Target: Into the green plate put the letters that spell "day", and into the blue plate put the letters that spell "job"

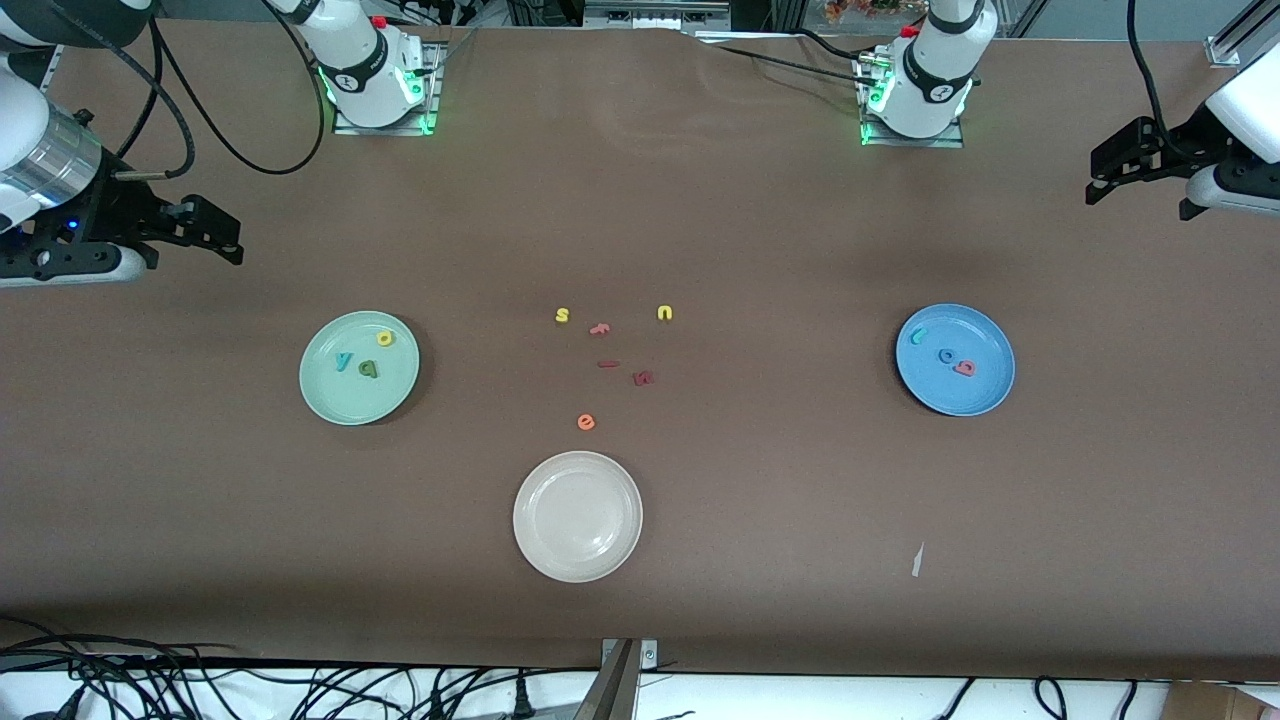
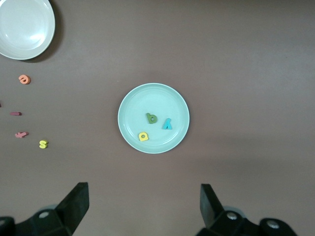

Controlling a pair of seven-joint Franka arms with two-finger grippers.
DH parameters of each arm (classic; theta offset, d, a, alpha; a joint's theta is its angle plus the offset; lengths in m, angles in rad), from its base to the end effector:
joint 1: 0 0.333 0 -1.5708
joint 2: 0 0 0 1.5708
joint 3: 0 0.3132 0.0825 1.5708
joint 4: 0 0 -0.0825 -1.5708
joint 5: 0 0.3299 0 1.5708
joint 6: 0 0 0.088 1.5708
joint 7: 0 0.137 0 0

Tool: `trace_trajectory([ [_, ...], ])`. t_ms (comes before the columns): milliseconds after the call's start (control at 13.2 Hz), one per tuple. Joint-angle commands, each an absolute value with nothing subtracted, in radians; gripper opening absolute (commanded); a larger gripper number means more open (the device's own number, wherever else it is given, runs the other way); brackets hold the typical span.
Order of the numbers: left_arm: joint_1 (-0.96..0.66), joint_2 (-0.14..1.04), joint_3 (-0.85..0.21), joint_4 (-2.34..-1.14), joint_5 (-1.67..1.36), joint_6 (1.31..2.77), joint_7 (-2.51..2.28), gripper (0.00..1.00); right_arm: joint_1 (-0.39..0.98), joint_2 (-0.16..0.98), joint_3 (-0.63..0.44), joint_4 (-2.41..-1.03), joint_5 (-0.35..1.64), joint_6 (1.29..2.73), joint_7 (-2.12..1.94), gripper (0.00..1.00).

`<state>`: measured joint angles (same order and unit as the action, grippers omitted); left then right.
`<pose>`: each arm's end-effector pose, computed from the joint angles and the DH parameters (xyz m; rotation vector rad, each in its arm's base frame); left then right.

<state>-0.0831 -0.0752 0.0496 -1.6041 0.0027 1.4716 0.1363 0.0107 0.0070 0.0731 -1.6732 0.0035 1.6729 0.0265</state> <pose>0.4647 -0.0142 0.6059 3.1250 -0.2660 -0.0898 0.5068 0.0429 0.5540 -3.1367 -0.0893 0.0118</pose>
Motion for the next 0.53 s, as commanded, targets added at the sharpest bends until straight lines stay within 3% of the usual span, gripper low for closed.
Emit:
trace_trajectory([
  [0, -0.092, -0.058, 0.049, -1.568, 0.023, 1.430, 0.121, 1.00, 0.002, -0.003, 0.071, -1.683, 0.009, 1.697, 0.031, 1.00],
  [454, -0.087, -0.051, 0.051, -1.554, 0.002, 1.439, 0.014, 1.00, -0.002, -0.003, 0.054, -1.681, 0.038, 1.721, 0.022, 1.00],
])
